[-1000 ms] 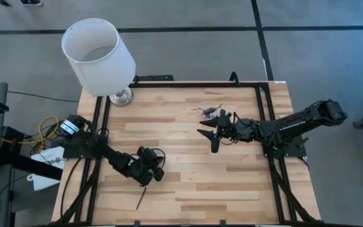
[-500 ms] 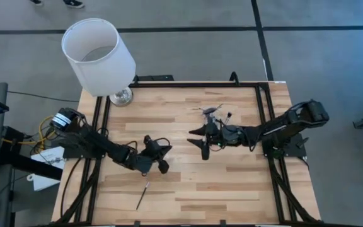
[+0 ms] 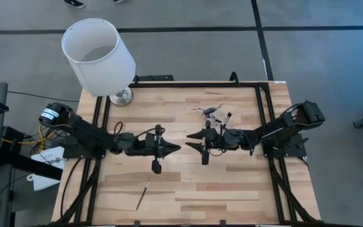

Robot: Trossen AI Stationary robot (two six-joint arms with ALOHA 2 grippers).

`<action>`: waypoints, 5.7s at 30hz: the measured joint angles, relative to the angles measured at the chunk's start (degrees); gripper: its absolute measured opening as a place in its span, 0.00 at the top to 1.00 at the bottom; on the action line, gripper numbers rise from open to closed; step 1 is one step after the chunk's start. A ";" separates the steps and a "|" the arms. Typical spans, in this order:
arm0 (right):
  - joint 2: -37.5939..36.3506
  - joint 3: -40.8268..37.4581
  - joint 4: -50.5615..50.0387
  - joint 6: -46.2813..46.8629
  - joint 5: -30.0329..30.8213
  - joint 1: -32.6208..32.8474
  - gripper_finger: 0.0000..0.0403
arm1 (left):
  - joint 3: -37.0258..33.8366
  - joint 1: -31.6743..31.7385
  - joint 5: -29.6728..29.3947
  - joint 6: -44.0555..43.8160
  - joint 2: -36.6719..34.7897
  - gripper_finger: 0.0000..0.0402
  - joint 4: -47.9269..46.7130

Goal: Put items in baskets/containers
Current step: Put the eyeshadow brush into the transparent organizer, then put the liner brush into the transparent organizer

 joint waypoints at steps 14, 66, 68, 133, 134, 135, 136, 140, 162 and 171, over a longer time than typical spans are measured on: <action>14.85 7.14 20.75 -9.04 -12.52 -1.59 0.66 | -0.04 6.92 14.75 3.56 8.23 0.98 17.18; -7.63 10.73 -31.11 -0.71 15.15 -0.58 0.98 | -0.03 6.76 -6.76 4.15 6.82 0.62 11.47; -12.15 10.78 -39.33 1.63 23.48 0.40 0.97 | -0.01 6.37 -6.58 4.15 6.30 0.62 11.31; -15.57 -2.95 1.14 -19.04 29.11 6.47 0.75 | 4.38 -26.75 1.86 -76.27 2.84 0.64 -61.04; -15.57 -2.95 1.21 -19.04 28.15 6.12 0.75 | 4.38 -27.45 2.56 -77.70 3.16 0.64 -61.10; -15.57 -2.95 1.26 -19.03 27.12 5.75 0.75 | 4.38 -28.05 3.25 -79.00 3.56 0.64 -61.10; -15.57 -2.95 1.28 -19.04 26.11 5.42 0.75 | 4.38 -28.39 3.80 -80.03 4.01 0.64 -61.10; -15.57 -2.95 1.34 -19.03 23.11 4.22 0.75 | 4.38 -28.42 4.37 -81.20 7.00 0.64 -63.39; -15.57 -2.95 0.10 -18.99 21.30 2.84 0.75 | 2.33 -26.04 -2.64 -75.34 14.39 0.86 -62.35; -15.57 -2.97 -3.55 -11.98 20.56 3.15 0.75 | 1.73 -23.64 -10.90 -72.48 14.52 0.96 -62.00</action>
